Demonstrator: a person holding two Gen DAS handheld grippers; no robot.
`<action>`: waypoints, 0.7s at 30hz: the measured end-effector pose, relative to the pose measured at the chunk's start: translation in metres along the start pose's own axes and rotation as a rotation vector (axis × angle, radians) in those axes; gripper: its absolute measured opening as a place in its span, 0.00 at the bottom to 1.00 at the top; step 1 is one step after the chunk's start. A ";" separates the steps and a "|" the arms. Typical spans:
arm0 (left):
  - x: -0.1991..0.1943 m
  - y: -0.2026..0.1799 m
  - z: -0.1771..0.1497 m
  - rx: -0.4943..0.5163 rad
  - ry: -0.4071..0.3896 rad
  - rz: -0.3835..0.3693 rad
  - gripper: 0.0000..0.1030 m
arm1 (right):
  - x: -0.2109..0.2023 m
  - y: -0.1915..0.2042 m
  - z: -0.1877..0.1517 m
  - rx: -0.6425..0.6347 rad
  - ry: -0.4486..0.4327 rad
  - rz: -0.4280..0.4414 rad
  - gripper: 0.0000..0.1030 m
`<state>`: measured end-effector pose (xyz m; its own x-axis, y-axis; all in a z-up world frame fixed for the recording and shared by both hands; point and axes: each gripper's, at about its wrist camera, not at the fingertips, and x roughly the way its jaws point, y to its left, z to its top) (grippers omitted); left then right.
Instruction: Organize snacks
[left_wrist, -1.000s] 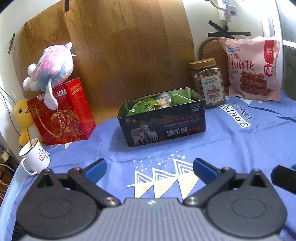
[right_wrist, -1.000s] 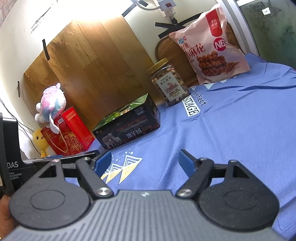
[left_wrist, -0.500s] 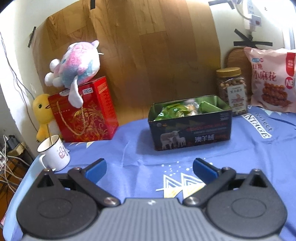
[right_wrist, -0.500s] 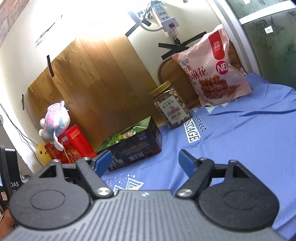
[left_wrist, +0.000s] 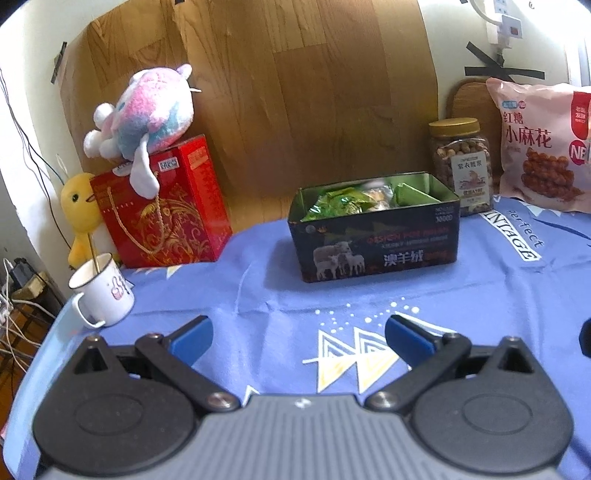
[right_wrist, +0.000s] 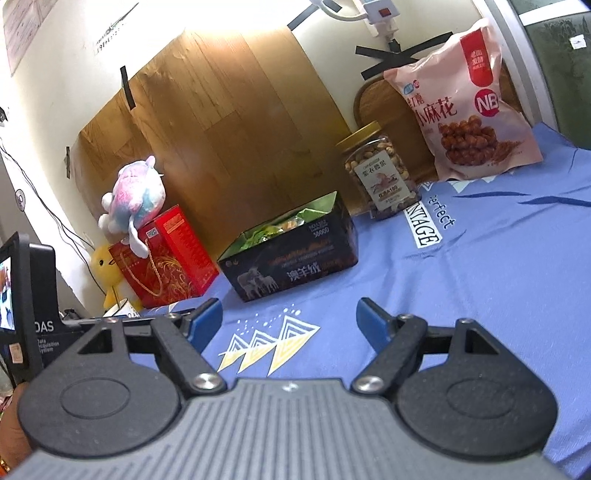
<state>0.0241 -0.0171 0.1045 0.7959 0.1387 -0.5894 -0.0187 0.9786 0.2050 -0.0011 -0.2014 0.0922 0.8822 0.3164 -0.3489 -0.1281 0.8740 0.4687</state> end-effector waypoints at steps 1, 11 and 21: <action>0.000 -0.001 0.000 -0.001 0.005 -0.006 1.00 | 0.000 0.000 0.000 0.001 -0.002 -0.001 0.79; -0.001 -0.005 -0.004 0.008 0.027 -0.046 1.00 | -0.003 0.001 0.000 -0.001 -0.009 0.002 0.79; -0.004 -0.004 -0.002 0.009 0.012 -0.043 1.00 | -0.003 0.001 0.000 0.002 -0.013 0.005 0.79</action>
<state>0.0196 -0.0210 0.1040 0.7886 0.0982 -0.6070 0.0209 0.9823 0.1861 -0.0037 -0.2018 0.0936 0.8875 0.3160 -0.3354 -0.1319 0.8716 0.4722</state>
